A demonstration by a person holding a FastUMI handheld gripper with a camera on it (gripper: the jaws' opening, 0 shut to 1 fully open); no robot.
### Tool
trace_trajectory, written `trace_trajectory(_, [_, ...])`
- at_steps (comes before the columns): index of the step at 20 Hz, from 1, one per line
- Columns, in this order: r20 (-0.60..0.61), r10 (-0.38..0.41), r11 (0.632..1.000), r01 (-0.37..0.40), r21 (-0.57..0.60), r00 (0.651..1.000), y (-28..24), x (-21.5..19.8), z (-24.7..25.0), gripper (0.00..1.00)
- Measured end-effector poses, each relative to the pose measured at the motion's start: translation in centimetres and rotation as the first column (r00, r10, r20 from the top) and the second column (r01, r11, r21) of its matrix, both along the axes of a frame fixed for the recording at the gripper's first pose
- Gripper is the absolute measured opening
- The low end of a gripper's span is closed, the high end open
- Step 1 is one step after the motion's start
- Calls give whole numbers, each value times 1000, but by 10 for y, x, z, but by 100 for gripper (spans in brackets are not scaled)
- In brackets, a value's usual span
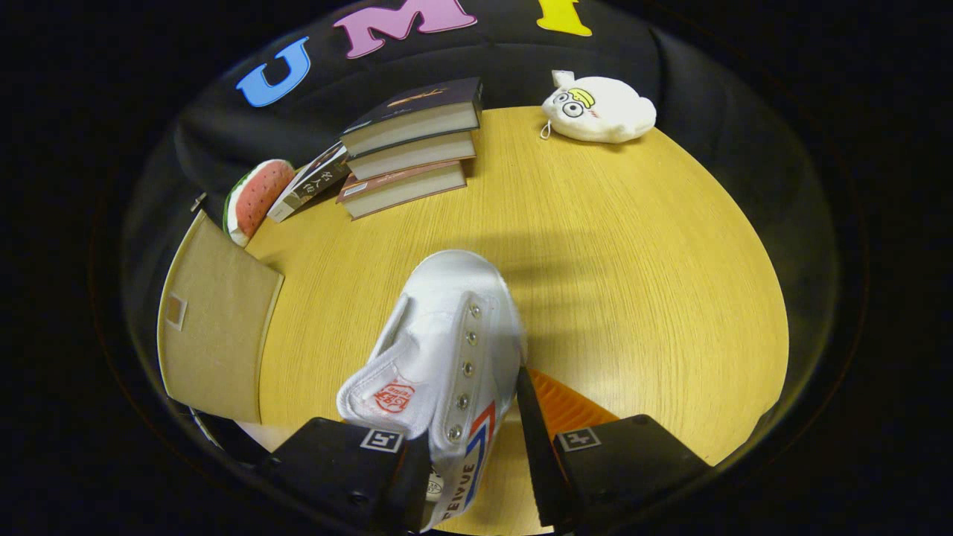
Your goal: Open the storage box then place both shoes into the box .Put the left shoe in first, then the right shoe, with the right side of both shoes facing outward in a uniform manner.
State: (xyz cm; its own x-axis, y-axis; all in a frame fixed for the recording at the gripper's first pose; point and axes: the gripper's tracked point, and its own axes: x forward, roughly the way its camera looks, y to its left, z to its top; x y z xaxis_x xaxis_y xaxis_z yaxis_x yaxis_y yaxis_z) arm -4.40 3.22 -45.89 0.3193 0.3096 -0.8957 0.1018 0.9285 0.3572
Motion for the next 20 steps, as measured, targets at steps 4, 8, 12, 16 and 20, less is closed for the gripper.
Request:
trace_trajectory(4, [-36, -112, 993, 111, -38, 993, -21, 1, 3, 12])
trace_trajectory(8, [-45, -206, 976, 208, 55, 977, -15, -1, 41, 9])
trace_trajectory(12, [8, -271, 956, 269, 116, 962, -3, 17, 105, 9])
trace_trajectory(16, [97, -246, 959, 228, 168, 964, 30, 47, 181, 8])
trace_trajectory(20, [141, -186, 973, 163, 163, 972, 79, 68, 238, 8])
